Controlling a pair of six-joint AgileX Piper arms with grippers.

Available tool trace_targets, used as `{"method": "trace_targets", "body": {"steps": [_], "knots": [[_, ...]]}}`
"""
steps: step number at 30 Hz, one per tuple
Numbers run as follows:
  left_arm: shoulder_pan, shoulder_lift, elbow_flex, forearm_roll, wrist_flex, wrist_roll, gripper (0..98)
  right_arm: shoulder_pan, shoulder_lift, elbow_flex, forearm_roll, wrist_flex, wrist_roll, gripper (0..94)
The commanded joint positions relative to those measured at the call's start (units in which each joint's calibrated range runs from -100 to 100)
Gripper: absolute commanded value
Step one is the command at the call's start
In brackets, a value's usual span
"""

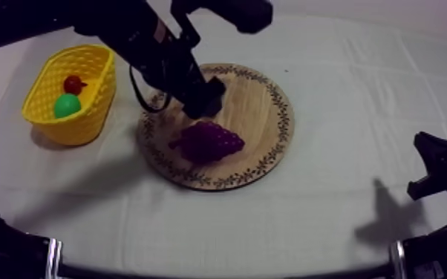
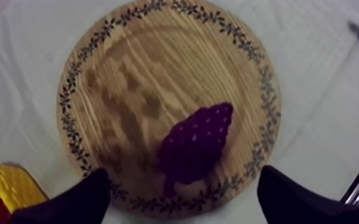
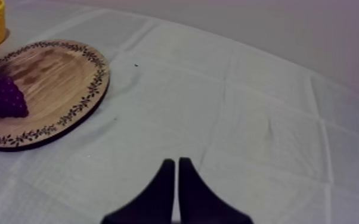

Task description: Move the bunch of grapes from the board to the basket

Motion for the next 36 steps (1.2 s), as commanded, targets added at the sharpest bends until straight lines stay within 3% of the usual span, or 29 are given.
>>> {"method": "trace_targets", "body": {"steps": [1,5,17,36], "knots": [[-0.03,0.15,0.53,-0.06,0.24,-1.87,95.9,0.02,-0.01,-0.03,0.01,0.0,-0.01,0.4],[-0.04,0.84,2.56,-0.19,-1.2,-4.17,96.2,0.02,-0.01,-0.03,0.01,0.0,-0.01,0.4],[-0.31,7.95,8.78,0.15,-14.15,-8.75,96.2,0.02,-0.01,-0.03,0.01,0.0,-0.01,0.4],[-2.15,22.51,4.51,1.48,-23.95,-12.51,88.6,0.02,-0.01,-0.03,0.01,0.0,-0.01,0.4]]}}
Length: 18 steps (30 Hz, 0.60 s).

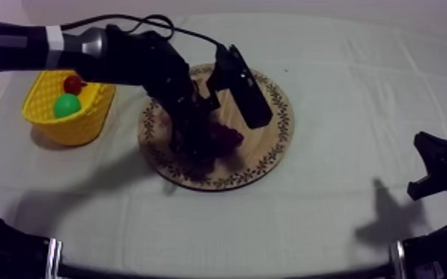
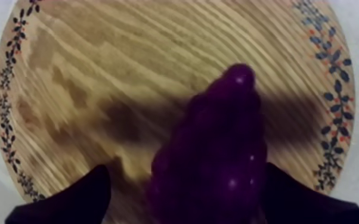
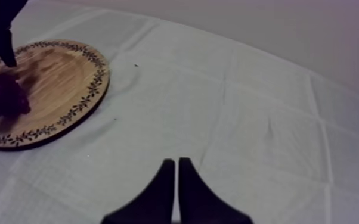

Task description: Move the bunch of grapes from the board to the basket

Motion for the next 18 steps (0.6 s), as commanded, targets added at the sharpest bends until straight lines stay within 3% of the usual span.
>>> {"method": "trace_targets", "body": {"steps": [1,7,18], "knots": [[-0.17,0.65,-0.49,0.27,-0.5,-0.17,87.4,0.02,-0.01,-0.03,0.01,0.0,-0.24,0.4],[-0.41,2.05,-1.34,0.67,-1.26,-0.04,78.8,0.02,-0.01,-0.03,0.01,0.0,-0.24,0.4],[-0.93,0.71,-0.96,0.9,-1.37,1.16,54.4,0.02,-0.01,-0.03,0.01,0.0,-0.24,0.4]]}}
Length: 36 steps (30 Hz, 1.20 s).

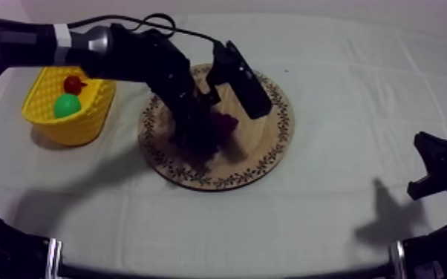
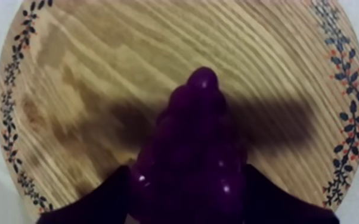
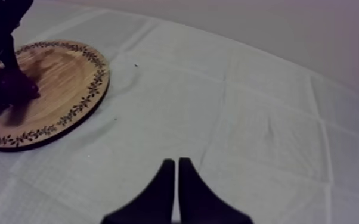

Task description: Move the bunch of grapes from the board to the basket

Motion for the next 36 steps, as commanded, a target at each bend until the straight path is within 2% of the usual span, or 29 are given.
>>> {"method": "trace_targets", "body": {"steps": [1,7,21,23,29,36], "knots": [[-0.11,-0.8,0.3,-0.01,0.02,0.22,53.3,0.02,-0.01,-0.03,0.01,0.0,0.03,0.4],[-0.36,-5.81,1.89,0.0,2.92,1.14,50.8,0.02,-0.01,-0.03,0.01,0.0,0.03,0.4],[-2.47,-27.81,13.44,-0.21,18.13,5.14,46.9,0.02,-0.01,-0.03,0.01,0.0,0.04,0.4],[-3.34,-30.95,14.11,-0.84,19.24,6.87,49.0,0.02,-0.01,-0.03,0.01,0.0,0.04,0.4],[-6.67,-38.03,13.25,-4.37,20.19,11.4,56.4,0.02,-0.01,-0.03,0.01,0.0,0.03,0.4],[-12.58,-39.7,8.8,-7.6,20.33,13.03,58.5,0.02,-0.01,-0.03,0.01,0.0,0.03,0.4]]}}
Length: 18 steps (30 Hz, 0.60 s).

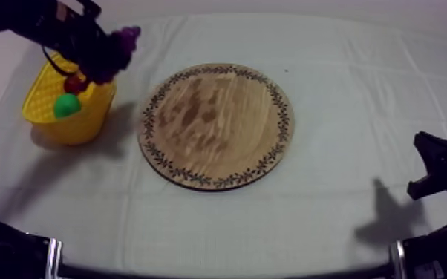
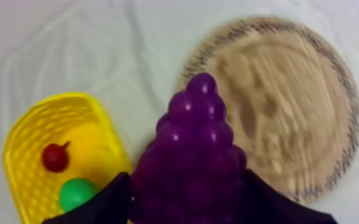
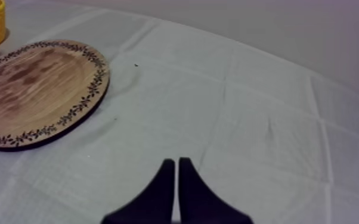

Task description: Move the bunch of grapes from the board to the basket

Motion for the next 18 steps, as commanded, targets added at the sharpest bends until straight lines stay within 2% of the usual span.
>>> {"method": "trace_targets", "body": {"steps": [1,10,18], "knots": [[-2.93,0.53,-1.86,-0.51,0.02,0.05,58.6,0.02,-0.01,-0.03,0.01,0.0,0.0,0.4],[-11.56,7.38,-7.54,-2.04,-4.8,-0.91,57.7,0.02,-0.01,-0.03,0.01,0.0,0.0,0.4],[-15.6,15.42,-6.8,-2.94,-8.49,-0.53,57.4,0.02,-0.01,-0.03,0.01,0.0,0.0,0.4]]}}
